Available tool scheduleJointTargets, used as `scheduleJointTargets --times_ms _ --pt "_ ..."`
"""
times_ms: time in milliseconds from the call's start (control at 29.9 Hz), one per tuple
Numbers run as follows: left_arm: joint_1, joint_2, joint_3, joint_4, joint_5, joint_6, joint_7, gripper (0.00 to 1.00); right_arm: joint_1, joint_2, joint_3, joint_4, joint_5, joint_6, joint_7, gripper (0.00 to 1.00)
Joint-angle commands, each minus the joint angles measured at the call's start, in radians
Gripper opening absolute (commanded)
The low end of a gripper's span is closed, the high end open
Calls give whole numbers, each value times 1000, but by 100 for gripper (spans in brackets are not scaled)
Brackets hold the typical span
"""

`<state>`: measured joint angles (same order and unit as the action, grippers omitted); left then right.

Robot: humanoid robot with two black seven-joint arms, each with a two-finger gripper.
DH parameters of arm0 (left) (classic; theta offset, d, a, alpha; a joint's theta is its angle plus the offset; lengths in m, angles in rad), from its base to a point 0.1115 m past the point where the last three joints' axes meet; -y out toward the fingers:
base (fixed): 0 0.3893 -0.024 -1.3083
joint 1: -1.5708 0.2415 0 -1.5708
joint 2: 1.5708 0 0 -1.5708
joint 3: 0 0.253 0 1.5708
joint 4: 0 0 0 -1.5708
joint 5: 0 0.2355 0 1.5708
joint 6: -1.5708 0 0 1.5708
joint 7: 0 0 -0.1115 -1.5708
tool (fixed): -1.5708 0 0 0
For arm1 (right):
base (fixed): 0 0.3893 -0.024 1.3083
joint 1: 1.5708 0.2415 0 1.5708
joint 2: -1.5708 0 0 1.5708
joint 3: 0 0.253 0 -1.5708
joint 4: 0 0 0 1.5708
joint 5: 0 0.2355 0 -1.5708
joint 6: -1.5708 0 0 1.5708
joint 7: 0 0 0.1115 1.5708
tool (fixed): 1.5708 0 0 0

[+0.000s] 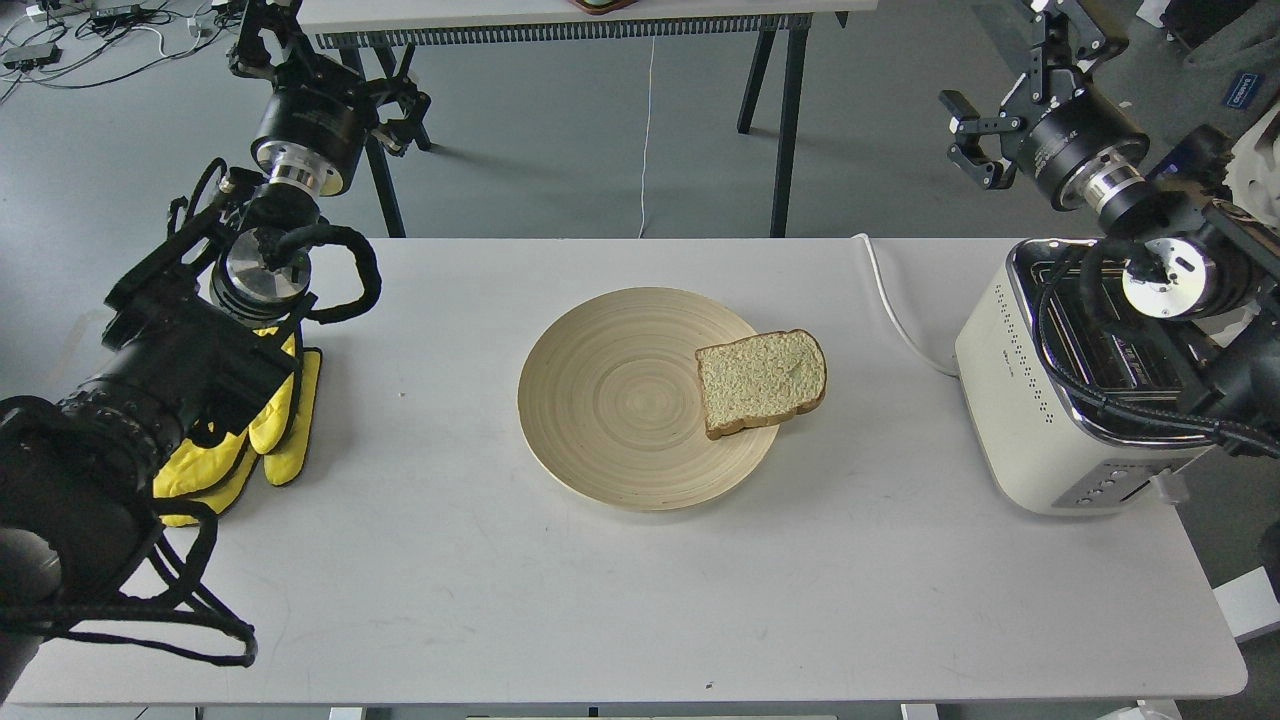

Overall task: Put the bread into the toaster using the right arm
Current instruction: 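Swing the right gripper away from the toaster toward the bowl, then reach the right gripper to the bread slice in the bowl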

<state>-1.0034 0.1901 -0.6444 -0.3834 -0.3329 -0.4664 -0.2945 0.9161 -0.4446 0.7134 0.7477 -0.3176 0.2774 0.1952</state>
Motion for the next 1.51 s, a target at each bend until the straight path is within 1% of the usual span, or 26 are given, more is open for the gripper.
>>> scheduleJointTargets --times_ms 0,134,301,368,502,569,670,871,1038,1273,1340,1373,1407,1440,1474 --pt "0 0 0 0 0 2 0 100 1 1 -46 13 -144 -29 1 99" --pt "0 -1 3 0 0 2 0 100 1 10 -138 15 -283 -90 6 98" --pt "0 -1 6 0 2 3 0 100 -6 20 -232 15 -366 -161 6 98" --pt "0 -1 6 0 2 5 0 100 -5 30 -313 15 -414 -191 6 97" --pt "0 -1 8 0 2 6 0 100 3 84 -504 24 -523 -311 4 98" --pt "0 -1 8 0 2 8 0 100 6 104 -564 25 -538 -355 3 98" --pt "0 -1 9 0 2 8 0 100 4 127 -606 24 -543 -371 -6 95" --pt "-1 -1 9 0 2 8 0 100 1 159 -701 13 -544 -377 -46 91" --pt "0 -3 9 0 2 8 0 100 -6 159 -736 18 -543 -386 -56 89" --pt "0 -3 11 0 2 8 0 100 -23 162 -741 21 -541 -386 -57 71" --pt "0 -3 11 0 2 8 0 100 -25 162 -741 21 -541 -386 -57 69" --pt "0 -3 11 0 2 8 0 100 -26 162 -741 24 -540 -386 -57 66" --pt "0 -3 11 0 2 9 0 100 -26 162 -741 24 -540 -386 -57 60" --pt "0 -3 11 0 2 8 0 100 -26 162 -741 24 -540 -386 -57 56" --pt "0 -3 11 0 2 8 0 100 -28 162 -743 24 -540 -386 -59 55"
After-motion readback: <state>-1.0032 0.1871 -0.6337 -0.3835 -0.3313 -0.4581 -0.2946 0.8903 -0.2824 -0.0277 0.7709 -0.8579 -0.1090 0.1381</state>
